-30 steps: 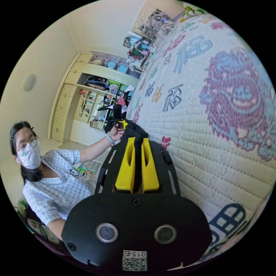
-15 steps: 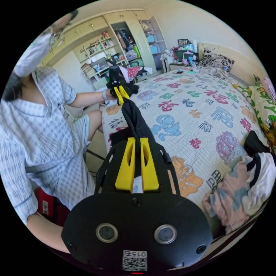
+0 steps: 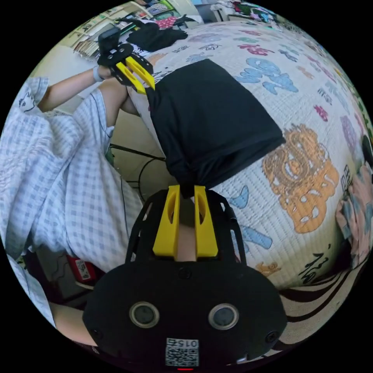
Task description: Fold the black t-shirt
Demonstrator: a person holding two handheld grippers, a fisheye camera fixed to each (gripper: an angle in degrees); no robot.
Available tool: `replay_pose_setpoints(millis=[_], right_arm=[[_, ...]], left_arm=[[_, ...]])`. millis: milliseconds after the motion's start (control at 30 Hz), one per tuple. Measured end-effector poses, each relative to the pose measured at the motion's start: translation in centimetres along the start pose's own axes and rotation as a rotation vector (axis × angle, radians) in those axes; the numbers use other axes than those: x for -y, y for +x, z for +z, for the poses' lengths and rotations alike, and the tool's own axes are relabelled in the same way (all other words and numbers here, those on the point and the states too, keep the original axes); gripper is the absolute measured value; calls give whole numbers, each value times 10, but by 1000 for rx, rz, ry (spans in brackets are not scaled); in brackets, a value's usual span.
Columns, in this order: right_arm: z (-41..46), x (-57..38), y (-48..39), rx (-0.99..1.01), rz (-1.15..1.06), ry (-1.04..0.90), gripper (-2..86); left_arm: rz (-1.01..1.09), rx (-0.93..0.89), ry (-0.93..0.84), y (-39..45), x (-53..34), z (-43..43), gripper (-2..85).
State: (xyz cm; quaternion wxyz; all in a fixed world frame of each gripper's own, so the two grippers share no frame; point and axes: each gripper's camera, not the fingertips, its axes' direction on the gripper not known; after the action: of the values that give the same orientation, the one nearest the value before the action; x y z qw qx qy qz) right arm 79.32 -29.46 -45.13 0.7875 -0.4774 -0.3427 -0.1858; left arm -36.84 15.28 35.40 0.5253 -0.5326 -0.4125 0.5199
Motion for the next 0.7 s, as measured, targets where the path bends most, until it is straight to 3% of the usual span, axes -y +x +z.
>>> replay_pose_setpoints(millis=[133,300,400,467,500,567,700], right_arm=[[-8,-4,17,93,118,58,55],[-30,18,33,264,149,343,5],[8,71,41,358,106,214,-4],[55,99,54,306,145,-22,-6],[62,100,58,298,153,-44,-6],[70,94,87,467,272,35,-5],[64,85,109,491,368,99,4]], left_arm=[[-95,-69,-17,-5,-11,-31,20],[-305,-246,296,-33,-3,-85,3],[-337,-310,160,-49,14,-54,-5],[-397,-306,71,-61,10,-35,-6],[-409,-326,43,-68,2,-28,-6],[-483,-400,94,-84,-15,-35,-4],[-583,-428,108,-108,-49,-80,7]])
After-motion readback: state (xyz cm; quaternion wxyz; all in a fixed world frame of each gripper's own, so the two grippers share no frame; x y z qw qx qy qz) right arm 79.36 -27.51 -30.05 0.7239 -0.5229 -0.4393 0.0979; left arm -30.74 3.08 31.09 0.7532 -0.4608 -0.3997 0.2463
